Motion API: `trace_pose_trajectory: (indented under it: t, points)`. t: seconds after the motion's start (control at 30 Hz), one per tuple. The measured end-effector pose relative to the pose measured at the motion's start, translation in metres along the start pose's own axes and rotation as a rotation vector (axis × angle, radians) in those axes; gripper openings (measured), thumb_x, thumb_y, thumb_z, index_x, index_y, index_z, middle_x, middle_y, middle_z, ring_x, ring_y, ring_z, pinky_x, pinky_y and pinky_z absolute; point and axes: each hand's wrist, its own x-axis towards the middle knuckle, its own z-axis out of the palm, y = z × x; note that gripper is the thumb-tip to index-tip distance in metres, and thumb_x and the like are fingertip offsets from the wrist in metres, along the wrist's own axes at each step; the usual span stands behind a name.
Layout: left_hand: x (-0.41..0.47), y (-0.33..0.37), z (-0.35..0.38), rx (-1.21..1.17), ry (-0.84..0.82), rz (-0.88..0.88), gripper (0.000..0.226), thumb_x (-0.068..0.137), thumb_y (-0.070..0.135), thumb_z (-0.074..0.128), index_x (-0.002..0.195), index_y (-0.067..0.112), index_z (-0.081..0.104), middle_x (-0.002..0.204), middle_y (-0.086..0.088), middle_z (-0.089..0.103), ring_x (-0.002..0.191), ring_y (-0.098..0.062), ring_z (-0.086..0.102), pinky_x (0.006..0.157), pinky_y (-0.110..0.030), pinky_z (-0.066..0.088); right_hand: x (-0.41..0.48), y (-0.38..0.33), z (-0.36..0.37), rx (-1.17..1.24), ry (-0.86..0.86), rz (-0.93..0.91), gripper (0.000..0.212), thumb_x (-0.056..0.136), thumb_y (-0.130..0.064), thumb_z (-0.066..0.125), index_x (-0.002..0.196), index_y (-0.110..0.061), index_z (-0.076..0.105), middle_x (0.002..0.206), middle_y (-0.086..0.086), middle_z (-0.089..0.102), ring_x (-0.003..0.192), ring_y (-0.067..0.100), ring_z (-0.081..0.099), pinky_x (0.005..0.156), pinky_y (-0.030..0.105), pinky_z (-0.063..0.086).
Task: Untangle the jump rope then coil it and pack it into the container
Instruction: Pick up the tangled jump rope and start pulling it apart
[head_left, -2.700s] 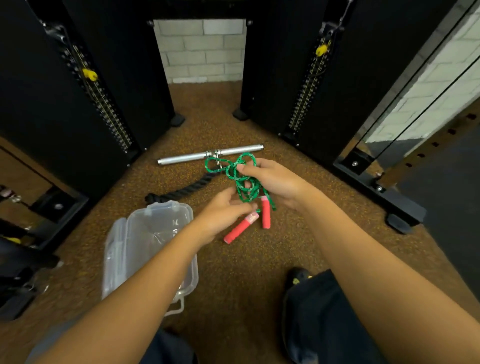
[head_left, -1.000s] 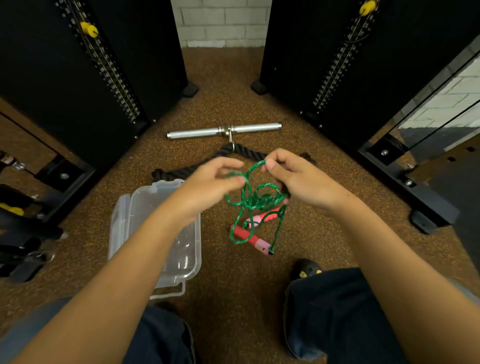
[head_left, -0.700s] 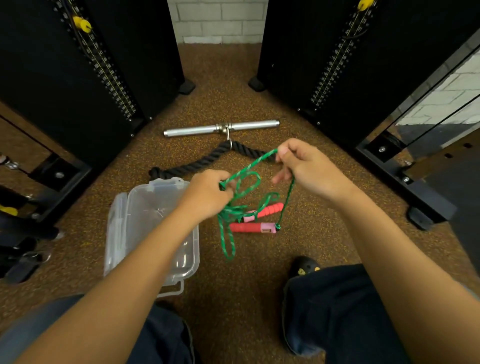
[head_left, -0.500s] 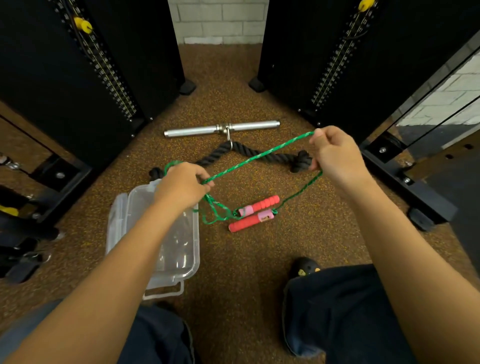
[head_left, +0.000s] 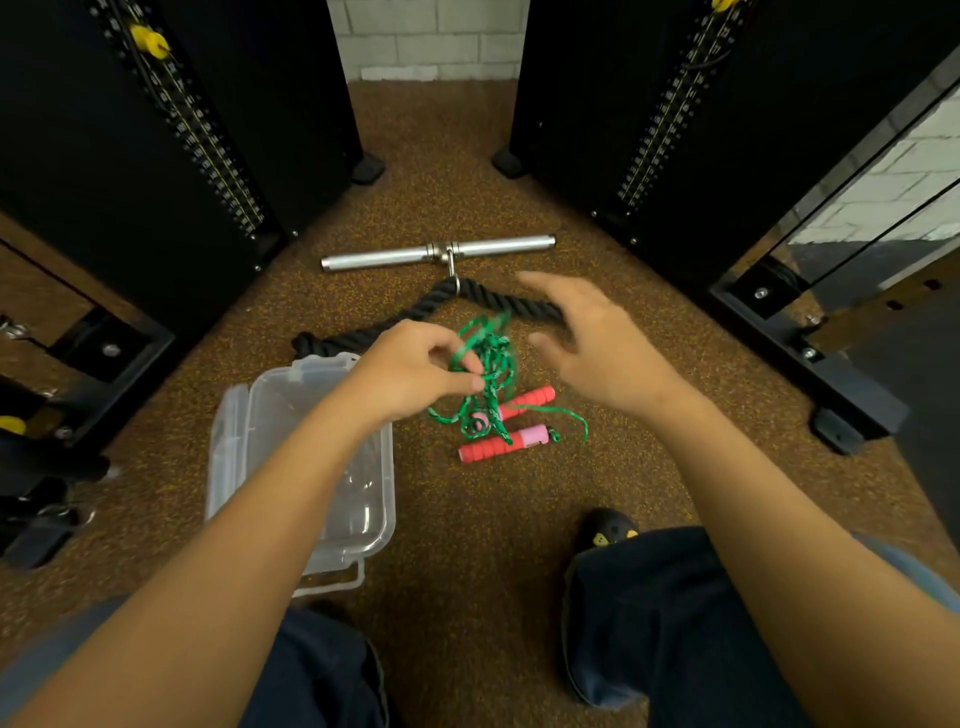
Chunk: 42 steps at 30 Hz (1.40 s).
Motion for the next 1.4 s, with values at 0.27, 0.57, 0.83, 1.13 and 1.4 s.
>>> trace_pose_trajectory:
  t: [0.27,0.57,0.83,1.13,1.4]
  points:
    - [-0.001,0.007,0.002,-0.144,-0.081,0.0,0.017,0.072,0.011,0.076,0.086,0.016,0.067,0.079,0.001,0.066,0.073,-0.01,0.06,0.072,-0.018,0.05,0.0,-0.009,0.029,0.026,0.036,-0.203,0.019,0.09,-0.026,0.057,0.104,-0.015,0.065,0.102,0.001,0.067,0.094,0.017,0.061,0.083,0.042,0.049]
    - [0.005,-0.008,-0.011,0.221,-0.015,-0.045,0.026,0.084,0.008,0.062,0.106,0.02,0.065,0.099,0.004,0.061,0.091,-0.012,0.055,0.08,-0.023,0.039,0.006,0.009,0.002,0.189,0.313,0.119,0.017,0.093,-0.027,0.053,0.089,-0.015,0.062,0.067,-0.001,0.066,0.058,0.015,0.061,0.053,0.018,0.043]
    - [0.003,-0.016,-0.012,0.578,0.058,-0.136,0.013,0.082,0.02,0.059,0.084,0.027,0.048,0.104,0.001,0.05,0.11,-0.027,0.049,0.095,-0.042,0.031,0.01,0.029,-0.019,0.3,0.626,0.41,0.019,0.096,-0.029,0.041,0.095,-0.013,0.053,0.083,0.014,0.067,0.062,0.019,0.055,0.055,0.029,0.041]
    - [0.0,-0.001,-0.015,0.042,0.045,-0.001,0.013,0.087,0.014,0.054,0.079,0.019,0.063,0.095,-0.006,0.069,0.087,-0.031,0.062,0.07,-0.03,0.038,0.007,0.016,-0.001,-0.005,0.095,0.086,0.051,0.089,-0.013,0.053,0.137,-0.017,0.039,0.138,0.009,0.042,0.13,0.024,0.036,0.111,0.036,0.028]
    - [-0.004,0.017,-0.013,-0.557,-0.007,0.149,0.03,0.085,-0.006,0.045,0.075,0.016,0.063,0.084,0.006,0.069,0.075,0.005,0.061,0.077,-0.019,0.04,0.003,0.001,0.024,-0.017,-0.299,-0.08,0.05,0.089,-0.035,0.057,0.132,-0.01,0.048,0.139,0.008,0.047,0.129,0.022,0.04,0.106,0.028,0.026]
